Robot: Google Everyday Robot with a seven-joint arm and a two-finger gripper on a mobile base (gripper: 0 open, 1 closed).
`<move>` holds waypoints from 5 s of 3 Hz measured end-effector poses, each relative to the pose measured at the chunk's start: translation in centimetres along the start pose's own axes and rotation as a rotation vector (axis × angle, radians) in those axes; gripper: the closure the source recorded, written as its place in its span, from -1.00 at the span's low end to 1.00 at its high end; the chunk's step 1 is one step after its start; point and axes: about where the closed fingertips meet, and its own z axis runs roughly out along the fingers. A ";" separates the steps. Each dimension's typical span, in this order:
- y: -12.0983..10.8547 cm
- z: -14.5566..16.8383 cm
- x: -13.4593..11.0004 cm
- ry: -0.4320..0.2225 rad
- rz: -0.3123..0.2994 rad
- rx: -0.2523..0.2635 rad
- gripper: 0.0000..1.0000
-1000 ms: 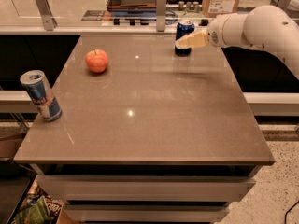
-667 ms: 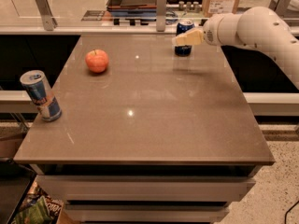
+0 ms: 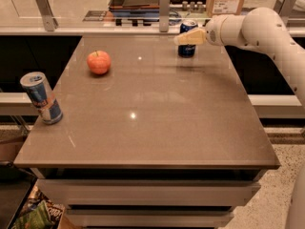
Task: Move pepsi can near redbull can
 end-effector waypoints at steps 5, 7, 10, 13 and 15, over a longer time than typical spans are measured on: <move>-0.4 2.4 0.4 -0.051 0.044 -0.113 0.25; 0.2 3.0 0.5 -0.049 0.045 -0.122 1.00; 4.5 2.0 -1.5 -0.003 0.064 -0.228 1.00; 12.5 -0.3 -4.4 -0.053 -0.028 -0.301 1.00; 19.8 -1.4 -4.1 -0.074 -0.072 -0.330 1.00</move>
Offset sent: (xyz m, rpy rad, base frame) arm 0.0300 -0.0046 -0.0096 0.1256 0.0125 0.1423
